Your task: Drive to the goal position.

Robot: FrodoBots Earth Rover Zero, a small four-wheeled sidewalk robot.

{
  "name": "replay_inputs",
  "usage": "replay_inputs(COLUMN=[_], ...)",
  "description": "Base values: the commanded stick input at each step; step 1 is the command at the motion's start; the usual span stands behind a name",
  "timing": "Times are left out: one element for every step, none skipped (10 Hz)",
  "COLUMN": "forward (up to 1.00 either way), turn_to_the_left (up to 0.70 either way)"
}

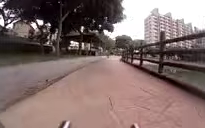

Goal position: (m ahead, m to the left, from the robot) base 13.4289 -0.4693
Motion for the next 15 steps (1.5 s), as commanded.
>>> replay_inputs(forward=[1.0, 1.0, 1.0, 1.0, 1.0, 1.0, 1.0, 1.0, 1.0, 1.0, 1.0, 1.0, 1.0, 1.0, 1.0], turn_to_the_left=[0.02, 0.03, 0.02, 0.0, 0.0, 0.01, 0.01, 0.01, 0.02, 0.02, 0.0, 0.02, 0.03, 0.02, 0.01])
